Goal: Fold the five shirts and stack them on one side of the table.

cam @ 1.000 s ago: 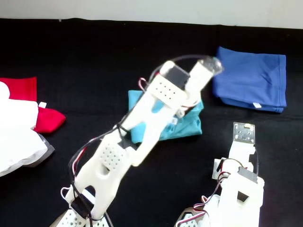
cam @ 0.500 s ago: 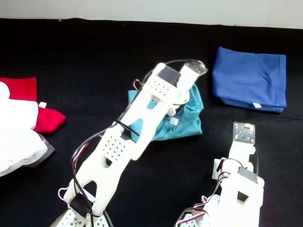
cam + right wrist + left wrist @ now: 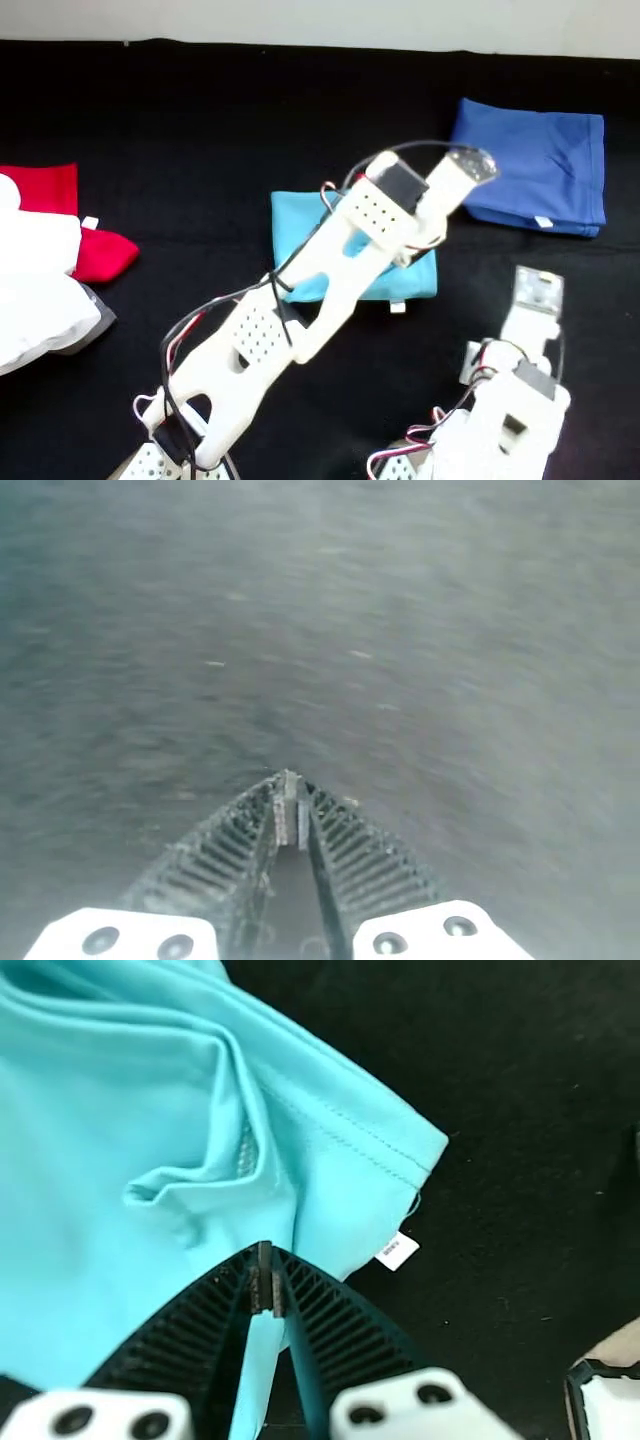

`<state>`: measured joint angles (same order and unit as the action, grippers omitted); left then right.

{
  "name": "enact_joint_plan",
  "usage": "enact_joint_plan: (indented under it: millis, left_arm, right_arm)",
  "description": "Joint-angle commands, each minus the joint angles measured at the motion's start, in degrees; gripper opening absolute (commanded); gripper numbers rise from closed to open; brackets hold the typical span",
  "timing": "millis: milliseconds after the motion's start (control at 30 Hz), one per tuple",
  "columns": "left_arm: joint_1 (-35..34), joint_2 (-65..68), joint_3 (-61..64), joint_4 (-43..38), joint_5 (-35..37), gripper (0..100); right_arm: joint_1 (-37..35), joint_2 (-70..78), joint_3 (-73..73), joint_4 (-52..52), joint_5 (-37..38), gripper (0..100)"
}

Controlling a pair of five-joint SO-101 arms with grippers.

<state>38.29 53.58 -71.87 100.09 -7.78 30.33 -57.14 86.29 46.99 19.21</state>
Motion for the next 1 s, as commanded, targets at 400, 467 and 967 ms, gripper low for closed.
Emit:
enact_joint_plan:
  millis: [400, 467, 967]
  left_arm:
    - [-9.4, 7.3, -2.5, -1.8, 0.4, 1]
    - [-8.2, 9.2, -2.5, -3.3, 0.4, 1]
    - [3.2, 3.9, -10.9, 0.8, 0.5, 1]
  right_arm:
    - [-1.6, -32.7, 13.6, 8.0, 0.5, 0.7]
    - [-1.6, -34.9, 13.7, 9.6, 0.5, 0.7]
    - [-1.3, -38.0, 14.8, 10.4, 0.3, 0.7]
